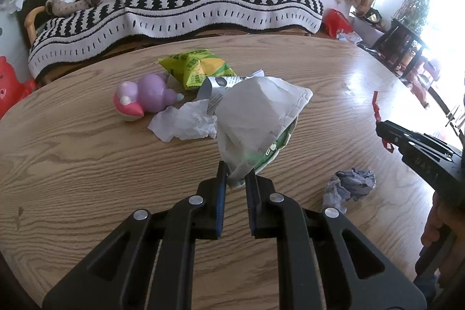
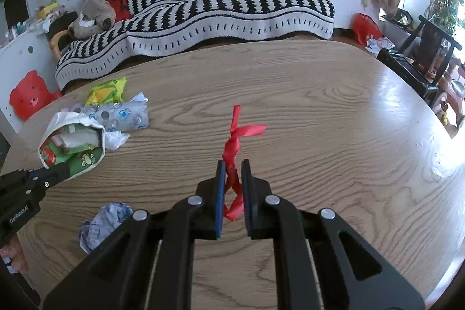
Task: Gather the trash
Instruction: 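Carry both items over the black bin and open both tools to drop them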
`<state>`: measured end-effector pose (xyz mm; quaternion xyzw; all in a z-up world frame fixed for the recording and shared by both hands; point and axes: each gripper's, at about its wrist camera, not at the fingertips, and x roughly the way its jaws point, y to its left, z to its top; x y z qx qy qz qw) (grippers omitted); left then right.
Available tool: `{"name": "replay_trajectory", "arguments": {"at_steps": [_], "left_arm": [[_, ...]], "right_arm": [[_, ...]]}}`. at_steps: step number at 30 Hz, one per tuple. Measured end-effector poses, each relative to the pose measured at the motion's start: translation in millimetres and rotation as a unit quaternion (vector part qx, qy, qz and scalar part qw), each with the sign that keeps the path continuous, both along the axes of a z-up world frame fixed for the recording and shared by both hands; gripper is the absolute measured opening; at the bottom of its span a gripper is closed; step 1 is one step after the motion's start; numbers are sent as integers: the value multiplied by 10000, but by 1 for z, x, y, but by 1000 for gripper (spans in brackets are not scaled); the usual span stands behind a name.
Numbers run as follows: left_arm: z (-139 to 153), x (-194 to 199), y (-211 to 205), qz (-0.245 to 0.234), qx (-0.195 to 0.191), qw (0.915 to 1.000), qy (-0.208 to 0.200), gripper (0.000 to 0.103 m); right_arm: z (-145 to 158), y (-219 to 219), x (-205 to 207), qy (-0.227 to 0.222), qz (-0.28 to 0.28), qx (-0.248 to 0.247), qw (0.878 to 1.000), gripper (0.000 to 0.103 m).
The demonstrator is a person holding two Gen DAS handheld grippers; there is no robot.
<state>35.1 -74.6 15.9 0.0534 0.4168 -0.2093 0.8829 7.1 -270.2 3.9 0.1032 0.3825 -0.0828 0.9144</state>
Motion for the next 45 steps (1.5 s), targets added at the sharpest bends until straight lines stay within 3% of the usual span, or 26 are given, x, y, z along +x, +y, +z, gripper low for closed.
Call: {"name": "replay_trajectory", "arguments": {"at_steps": [15,19,23,28,31,33,34,36,37,40,41,45], "left_arm": [[0,3,0,-34,29,10000,38,12],[16,-8,-5,-159,-81,9998,-101,12],[46,-55,-16,-345,-422,9978,-376,12],[48,-129,-64,-1242,-161,9918,-270,12],[43,-180,-110,-2380,116,9712,64,12],[39,-219,-143,-3107,515,9490,134,12],[36,-230,-153,-3305,648,9414,162,12],[23,-261,-182,-3813,1004,9185,308,12],[14,-275,-196,-3988,1168,9087,400,12],[-20,-302,-231,-4218,1579,8905,640,12],[-43,-313,-246,-4279,1770,8825,827,12],[-110,-332,-276,-4310,2309,8639,1211,12]], "right_arm": [[-4,3,6,102,110,85,9999,12],[5,4,0,-139,73,262,9995,12],[36,-1,-42,-693,-98,388,9968,12],[57,-45,-140,-1037,-335,559,9925,12],[57,-82,-212,-999,-658,574,9912,12],[47,-102,-256,-868,-872,624,9904,12],[38,-112,-279,-738,-967,678,9902,12],[16,-125,-312,-490,-1115,807,9893,12],[1,-133,-328,-323,-1210,894,9881,12],[-53,-155,-360,141,-1551,1316,9790,12],[-71,-162,-368,283,-1657,1483,9745,12],[-148,-172,-379,1002,-1916,1849,9587,12]]}}
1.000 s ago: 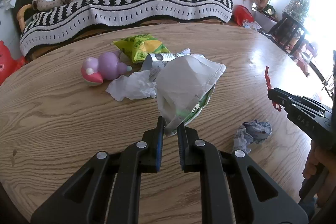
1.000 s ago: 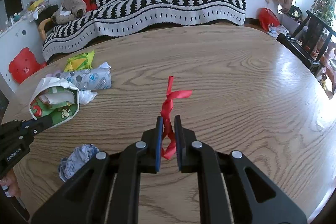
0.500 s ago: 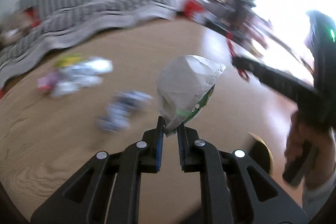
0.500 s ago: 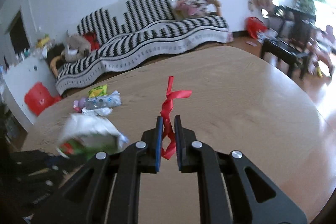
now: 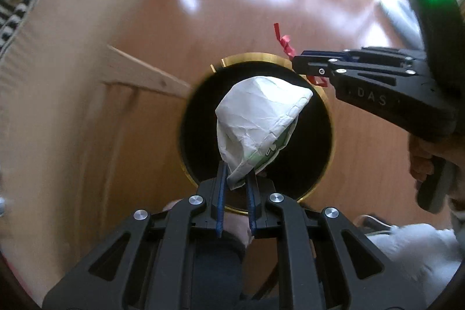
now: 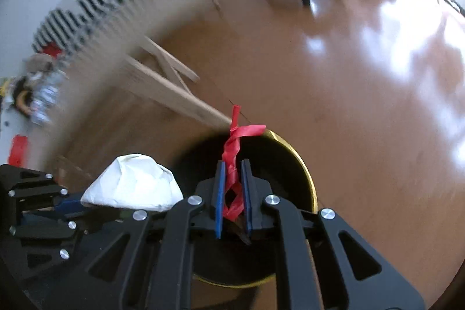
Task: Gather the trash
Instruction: 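Carry both items over the black bin and open both tools to drop them, then move both open tools back over the table toward the crumpled paper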
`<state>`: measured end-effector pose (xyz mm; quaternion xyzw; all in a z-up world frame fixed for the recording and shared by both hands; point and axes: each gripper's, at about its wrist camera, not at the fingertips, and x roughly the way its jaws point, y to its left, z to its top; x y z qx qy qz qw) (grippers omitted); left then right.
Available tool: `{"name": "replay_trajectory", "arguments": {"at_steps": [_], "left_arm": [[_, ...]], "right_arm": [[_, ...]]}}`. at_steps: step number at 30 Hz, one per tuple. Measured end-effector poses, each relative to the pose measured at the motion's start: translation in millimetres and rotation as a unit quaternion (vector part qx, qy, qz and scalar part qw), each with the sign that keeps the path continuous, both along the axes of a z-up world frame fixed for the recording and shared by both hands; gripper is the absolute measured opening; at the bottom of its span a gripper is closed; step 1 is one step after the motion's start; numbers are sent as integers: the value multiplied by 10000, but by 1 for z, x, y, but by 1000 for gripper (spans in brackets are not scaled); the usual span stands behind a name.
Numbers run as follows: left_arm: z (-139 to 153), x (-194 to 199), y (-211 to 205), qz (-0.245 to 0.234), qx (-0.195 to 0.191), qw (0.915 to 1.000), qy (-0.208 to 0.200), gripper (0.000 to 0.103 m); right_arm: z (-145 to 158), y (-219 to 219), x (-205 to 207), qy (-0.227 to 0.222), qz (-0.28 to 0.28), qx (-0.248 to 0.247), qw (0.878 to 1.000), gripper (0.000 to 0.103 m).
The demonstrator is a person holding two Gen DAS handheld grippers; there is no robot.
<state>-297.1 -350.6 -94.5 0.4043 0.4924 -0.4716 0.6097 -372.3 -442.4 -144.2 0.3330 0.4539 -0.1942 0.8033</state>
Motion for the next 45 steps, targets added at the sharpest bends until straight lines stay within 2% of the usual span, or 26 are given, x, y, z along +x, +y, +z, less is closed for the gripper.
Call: {"name": "replay_trajectory", "arguments": {"at_steps": [1,5,9,11,13,14,15,16,19,21,22,24,25,27,28,30,31,33,34,36,37,40,42,44,45], "left_arm": [[-22,-2,-5,53,199,9996,168,12],[-66,4,-13,220,608,9968,478,12],[-73,12,-15,291,642,9959,562,12],[-68,18,-11,361,567,9962,553,15],[-61,19,-4,472,489,9948,754,46],[-50,19,0,598,293,9935,921,72],[-37,19,5,674,15,9934,925,86],[-21,20,11,689,-264,9940,811,89],[21,25,27,736,-701,9937,479,93],[64,38,45,948,-1230,9874,306,93],[82,46,53,1113,-1481,9825,205,94],[123,73,84,1623,-2018,9657,-187,96],[144,92,107,1978,-2254,9526,-513,96],[164,118,142,2489,-2421,9317,-1065,96],[172,139,168,2821,-2399,9179,-1423,96],[172,175,208,3415,-2098,8989,-1769,96],[170,193,234,3766,-1997,8866,-1798,96],[164,221,277,4241,-1980,8673,-1696,96],[164,230,292,4397,-1961,8603,-1677,97],[157,254,334,4853,-1917,8358,-1708,97],[152,262,346,5006,-1929,8268,-1689,97],[140,289,366,5332,-1886,8092,-1593,97],[129,304,369,5561,-1906,7948,-1508,97],[122,317,368,5609,-1912,7924,-1447,97],[118,324,366,5575,-1890,7949,-1471,97]], "right_arm": [[-11,-1,0,93,26,67,9999,12],[-41,1,3,328,124,248,9991,12],[-50,0,6,362,223,437,9981,12],[-43,-4,9,298,161,435,9985,14],[-33,-11,1,268,19,264,9993,49],[-23,-15,-6,72,-52,190,9998,88],[-13,-19,-12,-58,-145,75,9998,96],[-6,-25,-16,-163,-177,19,9997,96],[30,-33,-30,-518,-411,-470,9967,96],[57,-32,-34,-637,-555,-1107,9903,96],[68,-29,-31,-665,-539,-1347,9872,96],[84,-21,-21,-680,-416,-1600,9839,96],[93,-13,-9,-727,-298,-1664,9829,96],[112,8,24,-840,41,-1731,9813,96],[119,17,40,-876,194,-1770,9801,96],[141,47,85,-1005,588,-1858,9757,96],[153,61,108,-1079,760,-1890,9731,96],[174,87,155,-1221,1011,-1954,9678,96],[189,105,181,-1331,1181,-1949,9645,96],[210,132,227,-1452,1410,-1745,9636,96],[218,151,255,-1467,1518,-1655,9634,96],[221,205,313,-1376,1680,-1796,9595,96],[205,233,338,-1175,1730,-1893,9594,96],[179,258,359,-896,1854,-1970,9585,96],[168,267,365,-780,1956,-2084,9551,96]]}}
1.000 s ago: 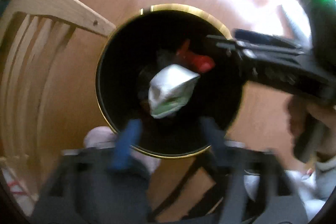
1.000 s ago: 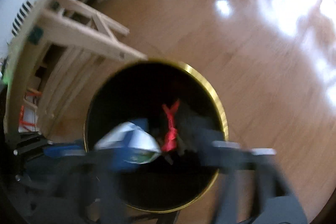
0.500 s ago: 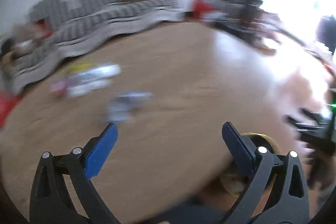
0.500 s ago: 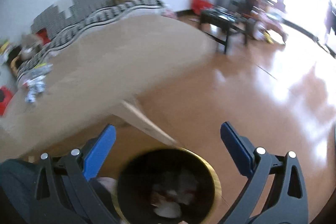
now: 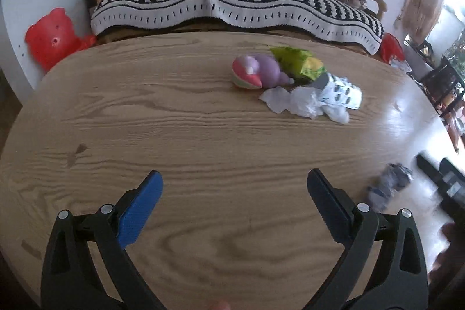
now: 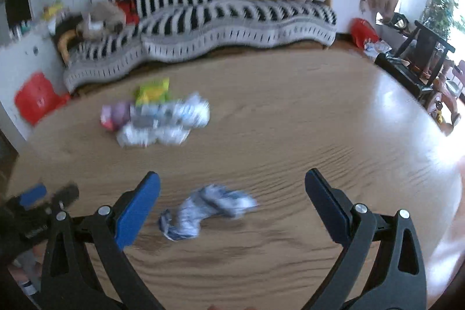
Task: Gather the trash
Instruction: 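Move both open tools back over the table toward the crumpled paper, then grasp the crumpled blue-white paper with the right tool while the left tool grasps the silver-dotted tube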
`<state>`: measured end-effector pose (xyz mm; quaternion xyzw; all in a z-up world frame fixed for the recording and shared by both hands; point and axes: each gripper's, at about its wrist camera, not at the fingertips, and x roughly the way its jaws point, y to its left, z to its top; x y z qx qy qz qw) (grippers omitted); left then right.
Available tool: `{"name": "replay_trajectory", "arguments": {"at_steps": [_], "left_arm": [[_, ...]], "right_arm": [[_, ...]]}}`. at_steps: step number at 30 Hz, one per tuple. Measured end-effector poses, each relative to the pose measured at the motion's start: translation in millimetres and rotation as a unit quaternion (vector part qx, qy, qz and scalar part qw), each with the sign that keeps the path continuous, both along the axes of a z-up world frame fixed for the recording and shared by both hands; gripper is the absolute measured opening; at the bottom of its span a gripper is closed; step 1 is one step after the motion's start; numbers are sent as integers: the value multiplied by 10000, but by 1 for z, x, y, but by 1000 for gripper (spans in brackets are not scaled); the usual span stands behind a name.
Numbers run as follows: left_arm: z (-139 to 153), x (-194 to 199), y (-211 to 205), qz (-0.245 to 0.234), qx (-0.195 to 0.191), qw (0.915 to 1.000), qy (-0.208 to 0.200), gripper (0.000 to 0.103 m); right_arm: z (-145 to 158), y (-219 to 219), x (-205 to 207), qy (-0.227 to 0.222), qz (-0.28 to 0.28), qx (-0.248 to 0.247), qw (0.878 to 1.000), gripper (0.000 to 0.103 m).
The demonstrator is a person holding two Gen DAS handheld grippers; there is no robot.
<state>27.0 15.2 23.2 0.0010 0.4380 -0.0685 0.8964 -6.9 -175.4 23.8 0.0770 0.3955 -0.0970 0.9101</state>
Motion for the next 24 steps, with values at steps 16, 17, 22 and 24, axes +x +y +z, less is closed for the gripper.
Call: {"name": "replay_trajectory", "arguments": {"at_steps": [16,17,22,24], "left_arm": [[-11,89,-103,-1118,242,9933,-182,96],[-13,91,-109,-1213,118,9925,-115,96],[-10,75,-135,-1908,-179,9814,-140,96],[-9,66,-143,-2127,-308,9765,-142,96]], "right_arm": [[-44,-109,-2,460,-375,-256,9979,96],[-47,-110,0,495,-325,-185,9981,96],[-44,-107,3,452,-175,18,9988,96],[-41,-105,1,392,-147,-7,9991,96]]}}
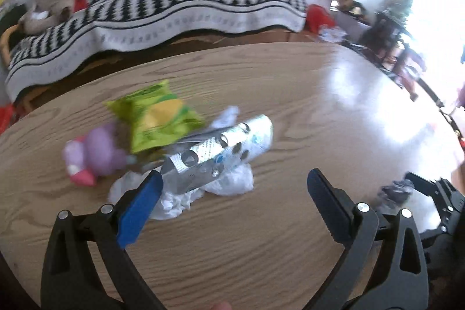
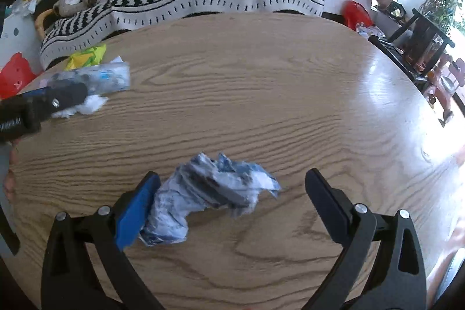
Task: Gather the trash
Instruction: 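Grasp the crumpled blue-white paper with the right tool while the left tool grasps the silver-dotted tube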
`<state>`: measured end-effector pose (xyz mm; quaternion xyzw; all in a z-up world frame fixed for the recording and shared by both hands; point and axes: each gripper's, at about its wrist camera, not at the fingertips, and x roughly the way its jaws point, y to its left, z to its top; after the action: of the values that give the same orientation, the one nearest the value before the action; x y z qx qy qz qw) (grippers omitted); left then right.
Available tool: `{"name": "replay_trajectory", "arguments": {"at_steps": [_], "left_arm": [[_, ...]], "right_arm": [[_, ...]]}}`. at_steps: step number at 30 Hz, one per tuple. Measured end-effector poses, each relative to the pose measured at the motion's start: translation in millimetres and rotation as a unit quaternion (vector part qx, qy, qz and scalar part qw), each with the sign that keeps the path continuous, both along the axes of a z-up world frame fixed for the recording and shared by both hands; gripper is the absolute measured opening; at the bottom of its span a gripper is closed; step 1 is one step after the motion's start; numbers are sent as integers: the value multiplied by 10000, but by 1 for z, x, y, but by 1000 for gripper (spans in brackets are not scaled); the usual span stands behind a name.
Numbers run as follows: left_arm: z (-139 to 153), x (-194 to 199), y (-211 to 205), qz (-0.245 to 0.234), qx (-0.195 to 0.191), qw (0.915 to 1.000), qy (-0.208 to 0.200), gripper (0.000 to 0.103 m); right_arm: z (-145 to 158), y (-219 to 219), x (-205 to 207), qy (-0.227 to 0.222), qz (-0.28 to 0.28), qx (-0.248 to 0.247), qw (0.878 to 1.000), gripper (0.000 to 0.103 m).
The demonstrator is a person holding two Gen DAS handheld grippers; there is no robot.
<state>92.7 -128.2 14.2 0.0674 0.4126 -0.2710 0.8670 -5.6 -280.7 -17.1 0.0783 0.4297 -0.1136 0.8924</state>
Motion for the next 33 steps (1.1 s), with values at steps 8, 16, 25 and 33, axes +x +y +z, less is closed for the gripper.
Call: {"name": "replay_trajectory", "arguments": {"at_steps": [8,16,25,33], "left_arm": [[12,-39,-10,18,325,9990,-309,97],[4,0,-4,712,821,9910,-778,96],[-13,15,-30,599,954,9919,-589,88],[-6,7,-27,486,898,9932,-551,20]], "right_arm": [[2,-16,-15,-47,-314,-35,9995,96],[1,-9,-15,-47,-270,3,9996,96],[-4,-16,-16,54,-361,86,9993,96],[-2,-25,-28,-217,-387,305,9986,35]]}}
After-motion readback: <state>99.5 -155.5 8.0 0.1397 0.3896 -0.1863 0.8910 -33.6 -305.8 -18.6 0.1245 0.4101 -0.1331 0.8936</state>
